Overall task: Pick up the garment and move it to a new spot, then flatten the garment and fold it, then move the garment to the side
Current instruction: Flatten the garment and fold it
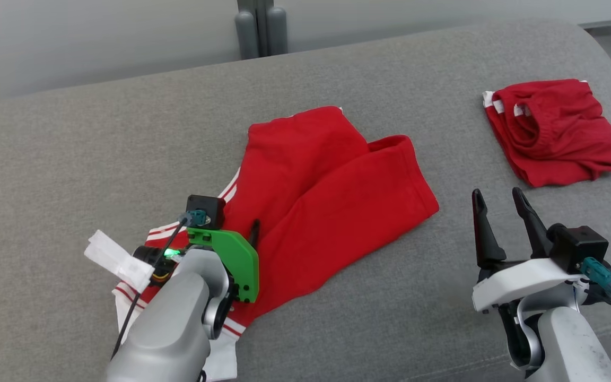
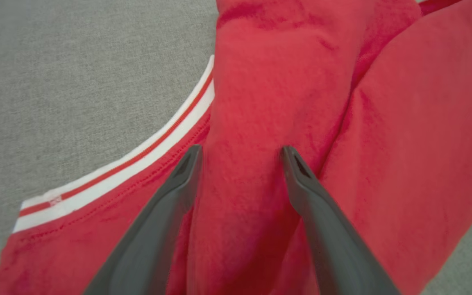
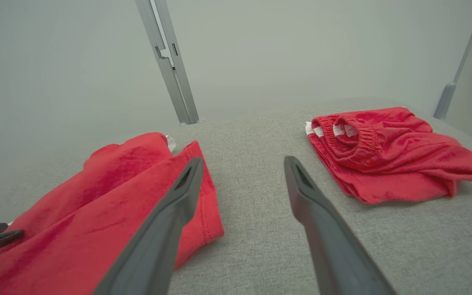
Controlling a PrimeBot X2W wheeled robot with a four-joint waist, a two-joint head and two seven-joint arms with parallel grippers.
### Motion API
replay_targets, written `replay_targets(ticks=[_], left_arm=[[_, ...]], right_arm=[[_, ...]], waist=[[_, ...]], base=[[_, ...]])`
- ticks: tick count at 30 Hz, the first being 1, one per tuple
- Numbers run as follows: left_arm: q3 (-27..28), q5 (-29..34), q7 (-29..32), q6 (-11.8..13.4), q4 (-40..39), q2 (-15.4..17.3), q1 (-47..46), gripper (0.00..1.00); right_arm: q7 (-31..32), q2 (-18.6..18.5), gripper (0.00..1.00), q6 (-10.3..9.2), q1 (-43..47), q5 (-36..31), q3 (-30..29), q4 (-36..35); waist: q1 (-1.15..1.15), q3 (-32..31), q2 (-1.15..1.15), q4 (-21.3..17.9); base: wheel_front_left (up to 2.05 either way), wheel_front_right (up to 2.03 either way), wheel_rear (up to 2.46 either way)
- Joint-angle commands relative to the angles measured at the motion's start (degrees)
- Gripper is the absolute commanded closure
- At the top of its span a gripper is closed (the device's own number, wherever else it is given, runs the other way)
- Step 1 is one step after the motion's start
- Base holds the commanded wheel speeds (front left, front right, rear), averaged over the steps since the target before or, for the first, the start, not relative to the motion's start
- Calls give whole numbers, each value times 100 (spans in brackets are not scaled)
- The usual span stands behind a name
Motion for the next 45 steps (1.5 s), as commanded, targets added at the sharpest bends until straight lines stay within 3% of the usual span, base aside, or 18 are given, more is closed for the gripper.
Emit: replay_targets(ticks=[1,3,5,6,10,21,28,29,30,31,35,45], left_arm=[[18,-84,-7,-38,141,21,-166,0],[-14,-49,-28,5,349,12,-294,0],[-44,-40,-65,-13,516,6,-396,75],[-37,-65,-102,-16,574,5,-437,100],[12,-75,-461,109,746,-4,-667,100],[344,83,-1671,911,1262,198,-1616,100],[483,6,-1833,1013,1645,282,-1824,100],[482,5,-1855,999,1665,270,-1814,66],[474,16,-1881,973,1667,249,-1799,4],[475,14,-1883,959,1662,226,-1775,0],[485,70,-1921,926,1446,150,-1603,0],[830,360,-1917,838,-94,40,-564,0]], right_arm=[[-58,-10,0,-9,-70,23,-5,16],[-68,-8,0,-9,-102,28,11,37],[-100,-10,0,-9,-114,54,15,56],[-114,-10,0,-9,-116,68,14,59],[-154,-9,0,-9,-126,42,-18,92],[-177,-9,0,-9,-161,75,81,115],[-198,-9,0,-9,-218,45,39,133],[-204,-9,0,-9,-221,40,24,139],[-205,-9,0,-9,-226,33,1,149],[-209,-9,0,-9,-226,21,-24,157],[-237,-9,0,-9,-231,17,-66,159],[-269,-10,0,-9,-130,-123,-139,113]], waist=[[0,268,0,-267],[0,300,0,-318],[0,321,0,-365],[0,329,0,-384],[0,376,0,-451],[0,594,0,-693],[0,709,0,-774],[0,716,0,-766],[0,719,0,-749],[0,716,0,-726],[0,652,0,-589],[0,127,0,-49]], base=[[0,0,0],[0,0,0],[0,0,0],[0,0,0],[0,0,0],[0,0,0],[0,0,0],[0,0,0],[0,0,0],[0,0,0],[0,0,0],[0,0,0]])
